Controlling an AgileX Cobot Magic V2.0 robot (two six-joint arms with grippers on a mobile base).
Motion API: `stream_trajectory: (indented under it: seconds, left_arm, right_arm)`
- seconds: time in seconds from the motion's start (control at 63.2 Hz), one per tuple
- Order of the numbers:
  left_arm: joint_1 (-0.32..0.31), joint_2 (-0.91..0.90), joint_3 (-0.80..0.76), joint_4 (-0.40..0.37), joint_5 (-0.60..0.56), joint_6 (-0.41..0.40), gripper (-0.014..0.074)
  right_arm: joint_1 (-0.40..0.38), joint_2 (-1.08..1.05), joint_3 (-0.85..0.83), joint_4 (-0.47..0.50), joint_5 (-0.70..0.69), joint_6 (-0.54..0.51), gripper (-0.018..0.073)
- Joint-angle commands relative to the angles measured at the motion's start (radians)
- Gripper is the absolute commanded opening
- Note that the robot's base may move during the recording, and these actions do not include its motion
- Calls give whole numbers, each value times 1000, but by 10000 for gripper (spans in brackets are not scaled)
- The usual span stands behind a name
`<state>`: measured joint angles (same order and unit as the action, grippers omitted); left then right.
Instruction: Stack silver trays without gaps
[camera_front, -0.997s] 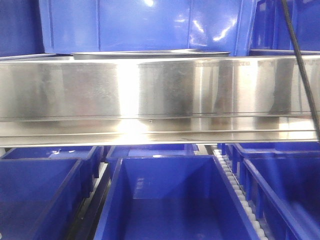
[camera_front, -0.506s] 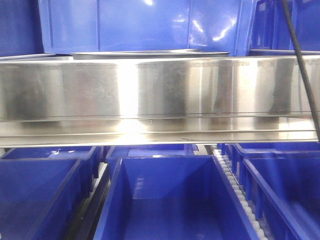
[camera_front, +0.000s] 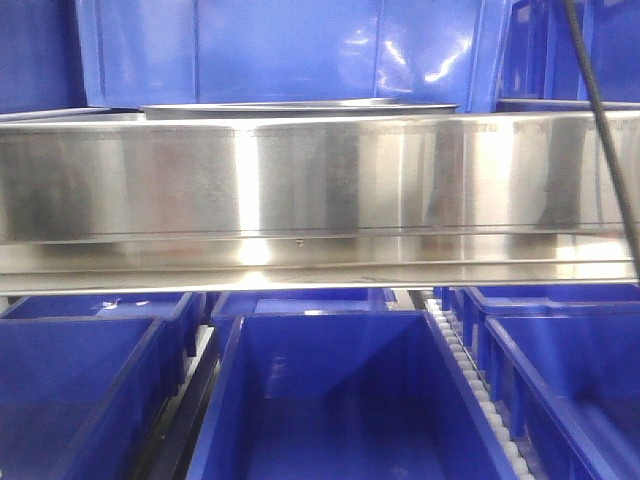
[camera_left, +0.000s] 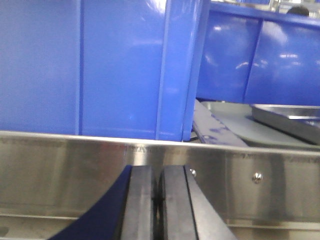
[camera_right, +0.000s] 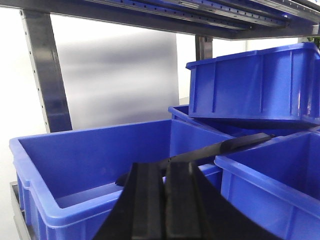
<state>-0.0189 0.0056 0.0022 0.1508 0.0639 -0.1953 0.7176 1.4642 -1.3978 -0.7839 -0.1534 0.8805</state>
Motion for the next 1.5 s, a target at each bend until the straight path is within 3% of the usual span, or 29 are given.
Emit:
stream_trajectory:
  seconds: [0.0, 0.301, 0.617, 1.487]
  left_arm:
    - [0, -6, -2, -7, -7, 13, 7]
    - [-37, -6, -2, -3, -139, 46, 7]
    - [56, -6, -2, -9, -142, 46, 7]
    - [56, -6, -2, -9, -142, 46, 7]
  right_arm:
    - [0, -10, -8, -5, -21, -7, -70]
    - [0, -10, -8, -5, -21, -7, -70]
    - [0, -10, -8, -5, -21, -7, -70]
    - [0, -10, -8, -5, -21, -7, -70]
